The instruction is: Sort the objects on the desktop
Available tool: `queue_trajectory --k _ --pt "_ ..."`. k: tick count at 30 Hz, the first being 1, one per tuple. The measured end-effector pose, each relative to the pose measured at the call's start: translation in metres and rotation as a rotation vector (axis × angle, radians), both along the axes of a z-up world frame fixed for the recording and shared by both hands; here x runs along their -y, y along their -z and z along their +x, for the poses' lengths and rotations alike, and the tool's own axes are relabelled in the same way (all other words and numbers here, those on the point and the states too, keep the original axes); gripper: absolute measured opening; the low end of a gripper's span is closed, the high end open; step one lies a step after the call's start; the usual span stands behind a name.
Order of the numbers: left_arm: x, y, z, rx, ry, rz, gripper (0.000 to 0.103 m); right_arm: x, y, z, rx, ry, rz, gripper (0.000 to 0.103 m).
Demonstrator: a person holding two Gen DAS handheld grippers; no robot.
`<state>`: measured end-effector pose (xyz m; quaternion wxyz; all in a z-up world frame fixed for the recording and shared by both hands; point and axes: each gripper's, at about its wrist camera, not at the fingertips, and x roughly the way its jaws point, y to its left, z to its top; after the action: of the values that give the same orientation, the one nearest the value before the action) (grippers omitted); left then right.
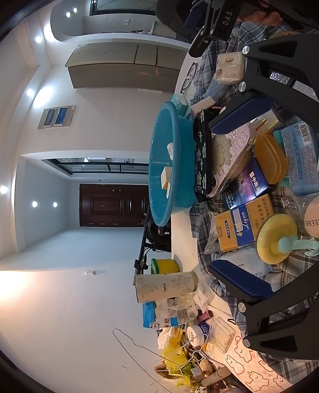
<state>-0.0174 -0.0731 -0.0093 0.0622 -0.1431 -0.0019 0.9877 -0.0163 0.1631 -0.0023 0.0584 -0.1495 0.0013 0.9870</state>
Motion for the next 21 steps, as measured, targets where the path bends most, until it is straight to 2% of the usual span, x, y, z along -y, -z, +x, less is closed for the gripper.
queue_trajectory --k 21 --pt "0.0013 0.001 -0.0006 0.002 -0.001 0.004 0.103 -0.0027 -0.0001 -0.0021 0.014 -0.007 -0.026 0.103"
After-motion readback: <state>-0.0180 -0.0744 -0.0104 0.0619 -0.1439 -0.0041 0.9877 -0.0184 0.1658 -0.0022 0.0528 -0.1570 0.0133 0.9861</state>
